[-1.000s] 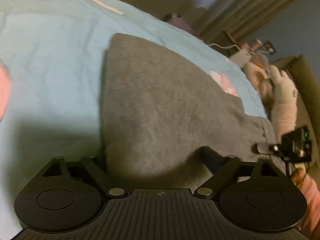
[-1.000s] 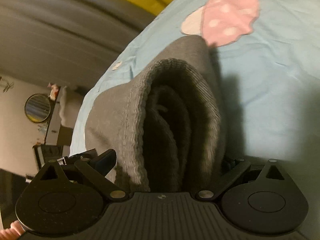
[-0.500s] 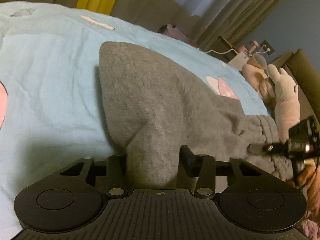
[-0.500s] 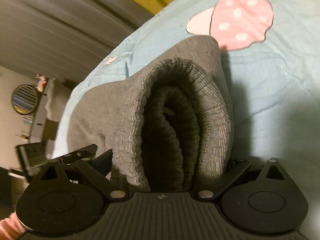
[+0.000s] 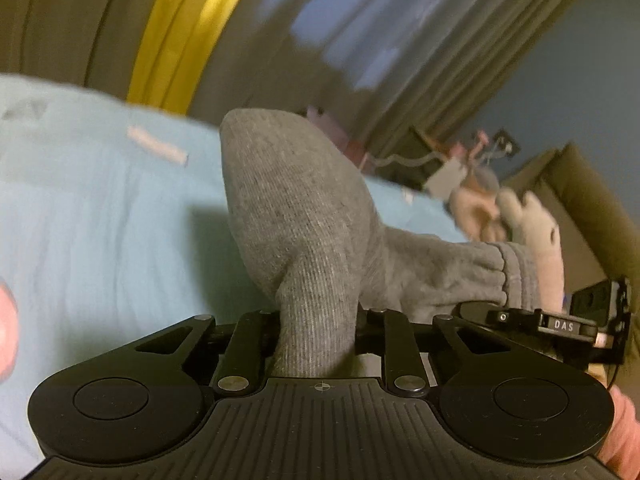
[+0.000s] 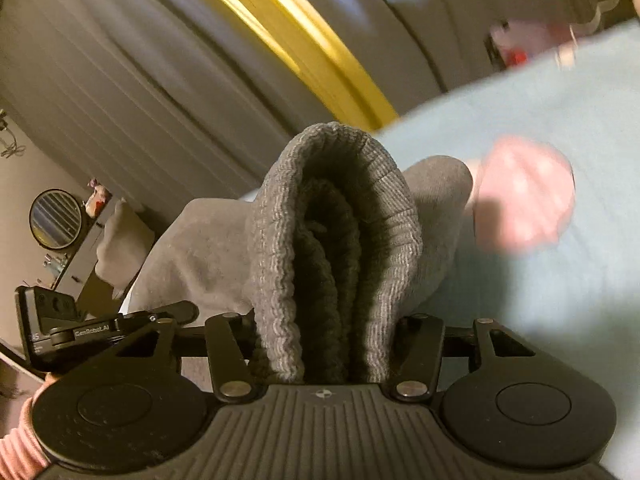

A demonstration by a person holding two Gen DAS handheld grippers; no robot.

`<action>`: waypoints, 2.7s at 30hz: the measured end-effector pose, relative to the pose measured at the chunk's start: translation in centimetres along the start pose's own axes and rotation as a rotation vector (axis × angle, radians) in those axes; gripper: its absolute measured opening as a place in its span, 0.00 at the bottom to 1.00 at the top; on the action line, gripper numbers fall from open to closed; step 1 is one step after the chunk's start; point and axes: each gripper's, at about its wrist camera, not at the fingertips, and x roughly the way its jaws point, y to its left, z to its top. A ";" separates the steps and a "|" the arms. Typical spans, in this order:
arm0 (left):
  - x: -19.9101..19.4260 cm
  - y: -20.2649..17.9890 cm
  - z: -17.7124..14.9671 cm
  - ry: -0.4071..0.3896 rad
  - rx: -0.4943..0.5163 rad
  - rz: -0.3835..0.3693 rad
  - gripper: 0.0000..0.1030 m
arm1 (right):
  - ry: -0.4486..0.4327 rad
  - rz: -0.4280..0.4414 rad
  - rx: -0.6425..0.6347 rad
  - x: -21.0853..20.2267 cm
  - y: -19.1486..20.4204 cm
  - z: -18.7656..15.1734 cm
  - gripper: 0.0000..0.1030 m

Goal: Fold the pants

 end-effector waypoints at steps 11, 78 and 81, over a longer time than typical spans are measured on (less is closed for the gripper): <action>1.2 1.0 0.1 -0.011 0.011 0.376 0.79 | -0.123 -0.353 -0.050 0.2 -1.3 3.1 0.96; -4.8 -12.5 -15.9 -0.092 0.303 0.687 1.00 | -0.253 -0.518 -0.307 -3.5 11.0 -16.0 0.96; -3.2 -11.7 -16.1 -0.057 0.297 0.679 1.00 | -0.231 -0.514 -0.287 -2.4 10.0 -15.8 0.96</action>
